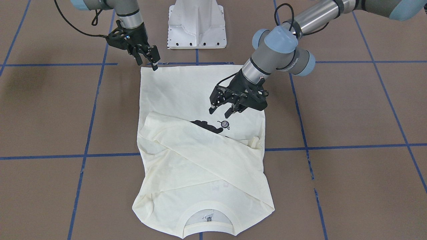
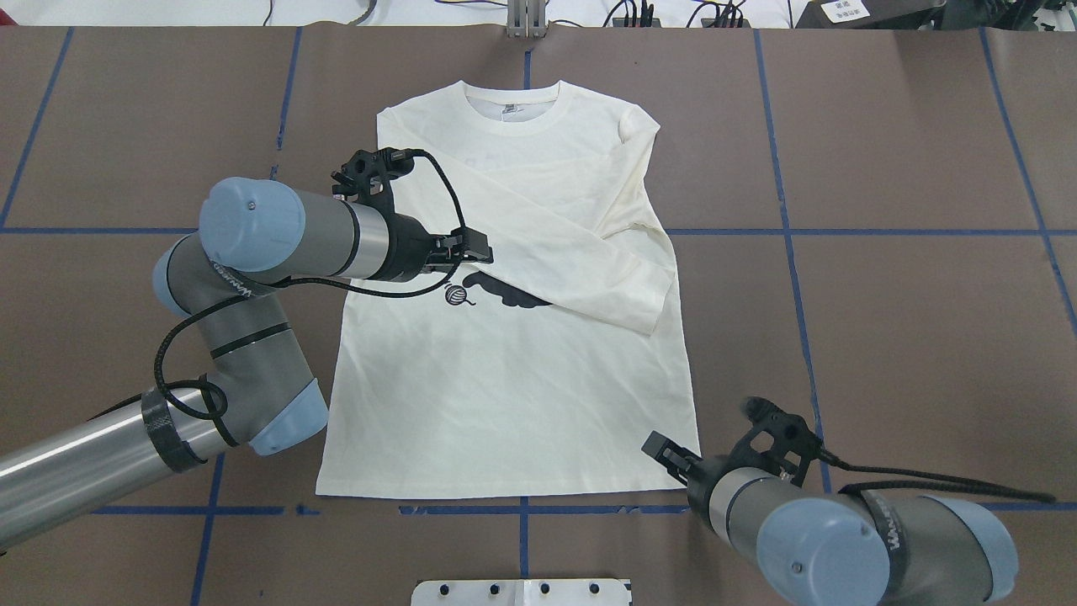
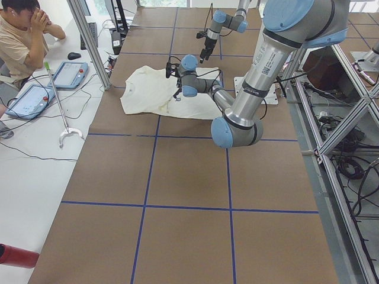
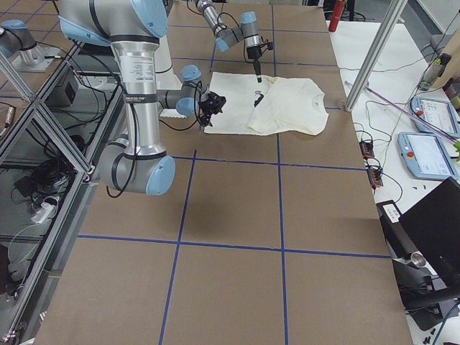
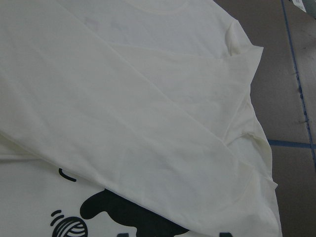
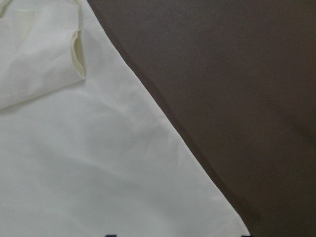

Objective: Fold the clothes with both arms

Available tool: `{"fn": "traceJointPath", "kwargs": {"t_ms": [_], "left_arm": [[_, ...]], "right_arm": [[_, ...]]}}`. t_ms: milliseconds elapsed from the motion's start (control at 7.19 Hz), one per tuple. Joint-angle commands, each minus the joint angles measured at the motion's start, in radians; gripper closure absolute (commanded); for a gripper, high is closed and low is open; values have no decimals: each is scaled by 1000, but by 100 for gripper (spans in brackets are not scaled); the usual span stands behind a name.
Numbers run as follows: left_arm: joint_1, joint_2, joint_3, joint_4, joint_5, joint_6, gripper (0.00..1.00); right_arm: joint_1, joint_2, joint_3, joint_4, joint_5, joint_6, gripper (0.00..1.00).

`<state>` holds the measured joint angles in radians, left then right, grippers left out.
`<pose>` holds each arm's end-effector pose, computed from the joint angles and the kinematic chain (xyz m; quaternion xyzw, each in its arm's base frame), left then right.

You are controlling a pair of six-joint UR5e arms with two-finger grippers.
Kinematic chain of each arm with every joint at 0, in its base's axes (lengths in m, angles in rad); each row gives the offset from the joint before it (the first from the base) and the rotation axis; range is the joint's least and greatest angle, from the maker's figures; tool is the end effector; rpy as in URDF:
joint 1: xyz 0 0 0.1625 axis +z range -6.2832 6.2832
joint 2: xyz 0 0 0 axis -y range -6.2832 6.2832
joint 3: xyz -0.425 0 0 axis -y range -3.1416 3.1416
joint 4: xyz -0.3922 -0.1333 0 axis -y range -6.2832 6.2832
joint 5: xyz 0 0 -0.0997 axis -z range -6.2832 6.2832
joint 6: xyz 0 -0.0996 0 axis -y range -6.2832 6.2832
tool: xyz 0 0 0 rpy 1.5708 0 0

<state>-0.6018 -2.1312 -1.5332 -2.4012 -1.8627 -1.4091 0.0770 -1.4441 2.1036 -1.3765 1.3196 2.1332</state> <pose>0.5016 -0.4714 0.2499 0.1256 0.6171 -0.0795 0.7727 -0.4882 -0.1962 0.3320 0.0120 -0.4262 0.3331 0.8410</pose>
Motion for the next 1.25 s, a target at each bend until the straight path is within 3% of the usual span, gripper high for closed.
{"fn": "traceJointPath", "kwargs": {"t_ms": [0, 835, 974, 1113], "left_arm": [[-4, 4, -2, 5, 3, -2, 30], [-4, 5, -1, 0, 5, -2, 30], [-4, 5, -1, -1, 5, -2, 30], [-4, 5, -1, 0, 5, -2, 30]], "right_arm": [[-62, -9, 1, -67, -42, 71, 23], [-48, -4, -34, -78, -45, 70, 39], [-39, 1, -34, -108, -45, 68, 50], [-33, 4, -31, -116, -45, 68, 90]]}}
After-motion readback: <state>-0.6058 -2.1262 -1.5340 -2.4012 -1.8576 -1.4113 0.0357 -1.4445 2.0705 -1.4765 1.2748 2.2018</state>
